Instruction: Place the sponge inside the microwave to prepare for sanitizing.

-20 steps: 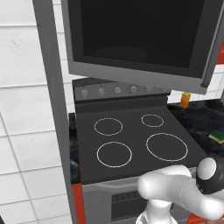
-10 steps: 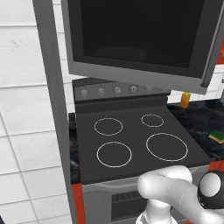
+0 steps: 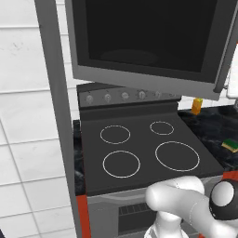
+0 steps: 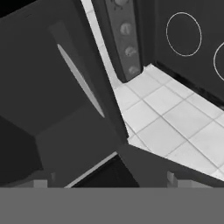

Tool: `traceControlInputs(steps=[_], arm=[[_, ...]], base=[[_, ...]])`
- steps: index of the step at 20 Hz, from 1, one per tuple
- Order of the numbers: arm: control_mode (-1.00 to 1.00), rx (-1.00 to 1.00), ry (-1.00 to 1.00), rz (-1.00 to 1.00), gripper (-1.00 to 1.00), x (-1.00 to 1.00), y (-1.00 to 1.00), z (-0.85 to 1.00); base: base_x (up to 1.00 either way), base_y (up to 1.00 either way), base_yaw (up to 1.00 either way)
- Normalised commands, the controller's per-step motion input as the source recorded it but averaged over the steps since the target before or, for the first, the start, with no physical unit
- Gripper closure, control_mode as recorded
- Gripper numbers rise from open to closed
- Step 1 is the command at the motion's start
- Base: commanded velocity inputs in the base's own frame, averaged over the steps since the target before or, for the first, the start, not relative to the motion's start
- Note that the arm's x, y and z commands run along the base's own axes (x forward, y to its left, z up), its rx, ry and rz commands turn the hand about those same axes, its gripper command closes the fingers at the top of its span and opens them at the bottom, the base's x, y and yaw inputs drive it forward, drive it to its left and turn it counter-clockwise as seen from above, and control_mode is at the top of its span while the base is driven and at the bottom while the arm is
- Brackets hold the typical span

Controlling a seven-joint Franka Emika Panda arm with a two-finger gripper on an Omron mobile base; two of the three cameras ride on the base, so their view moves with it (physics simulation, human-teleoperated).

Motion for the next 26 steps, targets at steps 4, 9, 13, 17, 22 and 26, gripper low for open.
traceControlInputs(steps=[4,9,13,17,22,26], arm=[[-1.00,0.14,0.02,0.33,-1.00,0.03,0.26,0.00],[-1.00,0.03,0.00,0.50,-1.00,-0.37,0.71,0.03],[-1.00,0.00,0.00,0.56,-1.00,-0.68,0.87,0.15],[-1.00,0.01,-0.05,0.52,-1.00,-0.83,0.92,0.29],[-1.00,0.00,-0.04,0.09,-1.00,-0.84,0.99,-0.03],[-1.00,0.00,-0.10,-0.31,-1.00,-0.97,1.00,-0.44]], base=[[0.00,0.00,0.00],[0.00,0.00,0.00],[0.00,0.00,0.00],[0.00,0.00,0.00],[0.00,0.00,0.00],[0.00,0.00,0.00]])
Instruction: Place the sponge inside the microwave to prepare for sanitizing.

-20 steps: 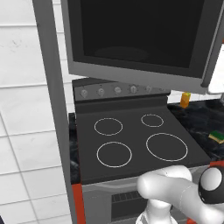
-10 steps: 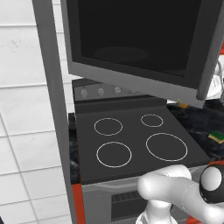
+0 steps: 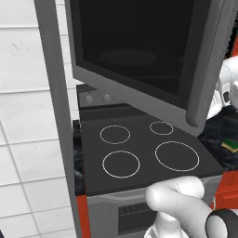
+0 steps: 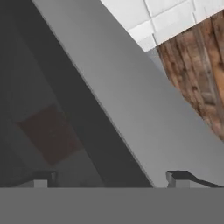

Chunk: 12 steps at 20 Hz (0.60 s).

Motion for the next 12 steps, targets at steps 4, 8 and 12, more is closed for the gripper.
traceControlInputs(steps=[4,8,12], arm=[[-1.00,0.00,-0.08,-0.52,-1.00,-0.68,0.90,-0.42],[-1.00,0.03,-0.01,-0.55,-1.00,-0.27,0.84,-0.32],[-1.00,0.00,0.00,-0.55,-1.00,0.00,0.85,-0.17]], base=[[0.00,0.00,0.00],[0.00,0.00,0.00],[0.00,0.00,0.00]])
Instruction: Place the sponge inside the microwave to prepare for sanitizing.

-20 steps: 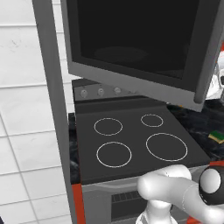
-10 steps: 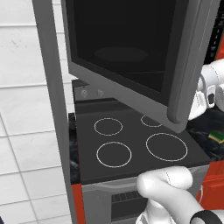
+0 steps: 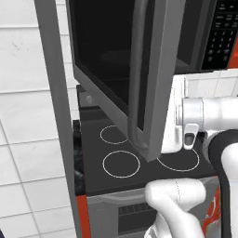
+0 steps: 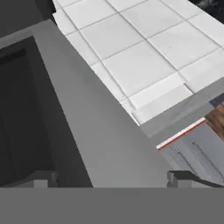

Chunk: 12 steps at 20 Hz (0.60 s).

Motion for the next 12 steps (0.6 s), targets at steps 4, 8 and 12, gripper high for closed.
traceControlInputs(steps=[4,8,12], arm=[[-1.00,0.00,0.01,-0.47,-1.00,0.00,0.65,-0.01],[-1.00,0.00,0.04,-0.33,-1.00,-0.01,0.37,0.00],[-1.00,0.04,0.06,-0.23,-1.00,-0.06,0.09,-0.08]], base=[[0.00,0.00,0.00],[0.00,0.00,0.00],[0.00,0.00,0.00]])
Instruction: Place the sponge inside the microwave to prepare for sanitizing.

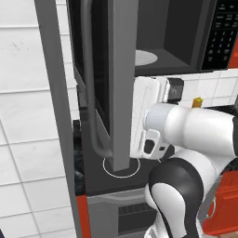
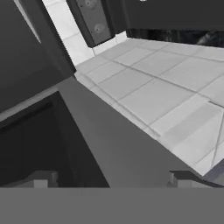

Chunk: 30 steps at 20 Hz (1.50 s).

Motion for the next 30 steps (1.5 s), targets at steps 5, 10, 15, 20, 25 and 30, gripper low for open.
traceControlInputs(steps=[5,10,15,20,25,30], arm=[[-1.00,0.02,0.10,-0.16,-1.00,-0.11,0.00,-0.12],[-1.00,0.00,0.16,-0.01,-1.00,0.10,-0.02,-0.08],[-1.00,0.01,0.00,0.08,-1.00,0.07,-0.45,0.00],[-1.00,0.05,0.04,0.17,-1.00,0.36,-0.98,-0.10],[-1.00,-0.10,0.00,0.06,-1.00,0.36,-0.82,-0.16],[-1.00,-0.18,-0.09,0.02,-1.00,0.04,-0.40,-0.05]], base=[[0.00,0.00,0.00],[0.00,0.00,0.00],[0.00,0.00,0.00],[0.00,0.00,0.00],[0.00,0.00,0.00],[0.00,0.00,0.00]])
